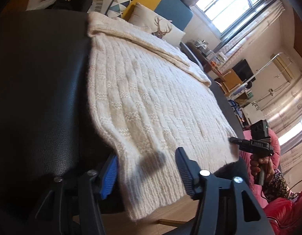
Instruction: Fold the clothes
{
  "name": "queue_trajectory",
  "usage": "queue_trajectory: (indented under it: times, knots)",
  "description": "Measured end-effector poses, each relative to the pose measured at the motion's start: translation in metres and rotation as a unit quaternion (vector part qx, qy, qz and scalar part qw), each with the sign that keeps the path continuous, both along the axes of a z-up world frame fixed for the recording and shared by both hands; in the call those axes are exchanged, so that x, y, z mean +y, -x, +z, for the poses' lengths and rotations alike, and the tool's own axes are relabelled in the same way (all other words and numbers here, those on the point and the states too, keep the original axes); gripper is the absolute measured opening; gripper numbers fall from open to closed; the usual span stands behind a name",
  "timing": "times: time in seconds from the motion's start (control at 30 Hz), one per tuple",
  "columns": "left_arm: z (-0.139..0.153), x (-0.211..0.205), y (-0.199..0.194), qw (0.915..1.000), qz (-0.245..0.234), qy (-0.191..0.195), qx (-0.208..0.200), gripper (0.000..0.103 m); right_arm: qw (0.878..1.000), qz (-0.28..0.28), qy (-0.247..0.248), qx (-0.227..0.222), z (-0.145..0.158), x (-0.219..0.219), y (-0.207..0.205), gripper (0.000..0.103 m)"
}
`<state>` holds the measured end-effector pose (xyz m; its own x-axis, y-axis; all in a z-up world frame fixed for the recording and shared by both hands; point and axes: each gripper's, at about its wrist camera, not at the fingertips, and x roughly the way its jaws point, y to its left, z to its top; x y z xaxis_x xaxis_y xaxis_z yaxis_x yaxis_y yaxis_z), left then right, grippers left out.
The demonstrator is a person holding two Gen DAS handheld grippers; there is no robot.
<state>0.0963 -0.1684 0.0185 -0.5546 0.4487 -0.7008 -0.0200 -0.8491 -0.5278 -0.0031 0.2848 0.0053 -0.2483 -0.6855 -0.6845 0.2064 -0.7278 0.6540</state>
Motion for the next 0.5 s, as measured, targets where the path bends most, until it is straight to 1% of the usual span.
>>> queue_trajectory:
  times: [0.03,0.07,0.1,0.13,0.17,0.23,0.37,0.4,0.5]
  knots:
    - [0.000,0.000,-0.002,0.9999,0.004,0.014,-0.001,0.035,1.000,-0.001,-0.003,0.000,0.000,0.000,0.000,0.016]
    - [0.000,0.000,-0.002,0.9995,0.006,0.030,-0.002,0.018,1.000,-0.001,-0.006,0.000,0.000,0.000,0.000,0.014]
    - [-0.001,0.000,-0.002,0.9989,0.007,0.047,-0.004,0.012,1.000,-0.002,-0.009,0.000,0.000,0.000,0.000,0.014]
    - [-0.001,-0.002,-0.003,0.9989,0.007,0.046,-0.005,0.011,1.000,-0.003,-0.012,0.000,-0.001,0.001,0.000,0.014]
    - [-0.002,-0.005,-0.004,0.9993,0.008,0.036,-0.006,0.009,1.000,-0.005,-0.010,0.000,0.000,0.001,0.000,0.014]
    - [-0.003,-0.008,-0.005,0.9999,0.007,0.011,-0.008,0.006,1.000,-0.005,0.010,-0.006,-0.001,0.003,0.000,0.013]
    - [0.004,-0.006,-0.015,0.9998,-0.008,-0.017,0.005,0.005,0.999,-0.005,0.050,-0.006,0.000,0.006,-0.004,0.013]
    - [0.006,-0.006,-0.018,0.9996,-0.009,-0.026,0.009,0.005,0.999,-0.003,0.053,-0.005,0.001,0.007,-0.006,0.013]
    - [0.014,-0.013,-0.025,0.9976,-0.004,-0.064,0.024,0.005,0.998,0.006,0.068,-0.006,0.004,0.009,-0.010,0.013]
